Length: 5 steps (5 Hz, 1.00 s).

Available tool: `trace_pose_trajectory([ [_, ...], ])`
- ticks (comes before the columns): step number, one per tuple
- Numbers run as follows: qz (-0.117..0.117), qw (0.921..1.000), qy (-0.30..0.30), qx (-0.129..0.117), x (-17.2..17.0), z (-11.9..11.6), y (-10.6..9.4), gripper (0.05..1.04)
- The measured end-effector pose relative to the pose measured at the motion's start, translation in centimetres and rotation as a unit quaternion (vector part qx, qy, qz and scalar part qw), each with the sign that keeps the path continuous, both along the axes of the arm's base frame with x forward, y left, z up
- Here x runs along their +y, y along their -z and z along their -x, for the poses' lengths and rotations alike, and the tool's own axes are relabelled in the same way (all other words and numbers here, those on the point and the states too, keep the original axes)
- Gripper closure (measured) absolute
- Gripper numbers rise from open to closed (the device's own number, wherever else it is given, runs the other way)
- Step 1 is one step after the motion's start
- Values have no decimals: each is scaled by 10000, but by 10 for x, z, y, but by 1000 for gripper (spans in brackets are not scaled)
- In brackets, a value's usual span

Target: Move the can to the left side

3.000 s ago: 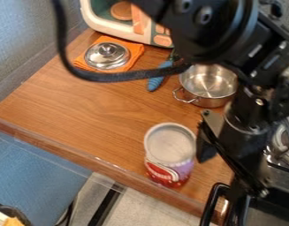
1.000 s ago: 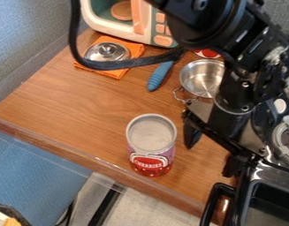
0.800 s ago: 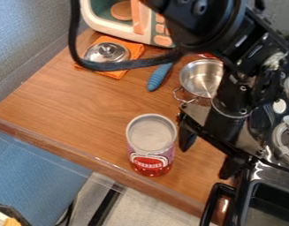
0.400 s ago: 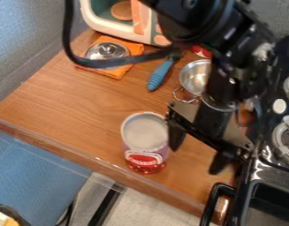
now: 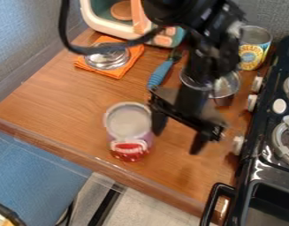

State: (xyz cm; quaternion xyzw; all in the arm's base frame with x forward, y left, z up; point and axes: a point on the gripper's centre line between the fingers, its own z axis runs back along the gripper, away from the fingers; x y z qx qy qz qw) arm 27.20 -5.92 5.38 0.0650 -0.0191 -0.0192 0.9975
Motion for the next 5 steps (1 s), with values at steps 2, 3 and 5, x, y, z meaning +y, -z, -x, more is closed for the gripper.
trace_pose_trajectory([
  [2, 82, 9991, -21, 423, 42, 2, -3, 83],
  [3, 315, 9977, -150, 582, 75, -3, -15, 83],
  [5, 514, 9933, -503, 903, 122, -7, -23, 83],
])
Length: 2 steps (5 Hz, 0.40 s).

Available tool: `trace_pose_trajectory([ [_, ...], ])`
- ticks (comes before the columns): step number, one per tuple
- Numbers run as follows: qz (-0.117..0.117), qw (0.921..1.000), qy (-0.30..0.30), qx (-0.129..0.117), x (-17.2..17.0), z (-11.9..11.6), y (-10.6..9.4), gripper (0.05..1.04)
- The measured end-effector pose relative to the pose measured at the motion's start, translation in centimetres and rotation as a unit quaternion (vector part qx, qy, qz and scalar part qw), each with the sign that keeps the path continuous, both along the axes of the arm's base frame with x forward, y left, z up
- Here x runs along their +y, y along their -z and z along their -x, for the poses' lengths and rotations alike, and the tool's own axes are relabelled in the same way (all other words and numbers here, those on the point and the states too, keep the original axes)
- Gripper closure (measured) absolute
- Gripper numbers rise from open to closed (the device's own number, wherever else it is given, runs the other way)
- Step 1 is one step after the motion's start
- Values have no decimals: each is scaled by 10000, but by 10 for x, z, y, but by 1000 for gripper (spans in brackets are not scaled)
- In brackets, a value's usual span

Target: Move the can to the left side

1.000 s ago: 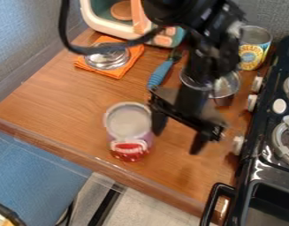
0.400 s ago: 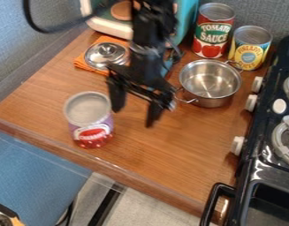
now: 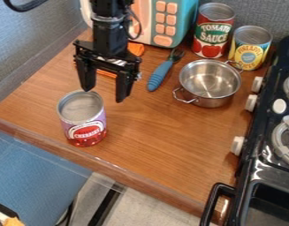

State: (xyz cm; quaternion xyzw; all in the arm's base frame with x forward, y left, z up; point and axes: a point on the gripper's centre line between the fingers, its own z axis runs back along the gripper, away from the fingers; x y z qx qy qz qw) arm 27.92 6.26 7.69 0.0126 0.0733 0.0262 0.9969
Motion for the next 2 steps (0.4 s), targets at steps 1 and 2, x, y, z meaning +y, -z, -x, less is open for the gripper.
trace_pose_trajectory([
  [1, 191, 9996, 153, -146, -3, -4, 0, 83],
  [2, 206, 9960, 266, -823, -7, -7, -20, 83],
])
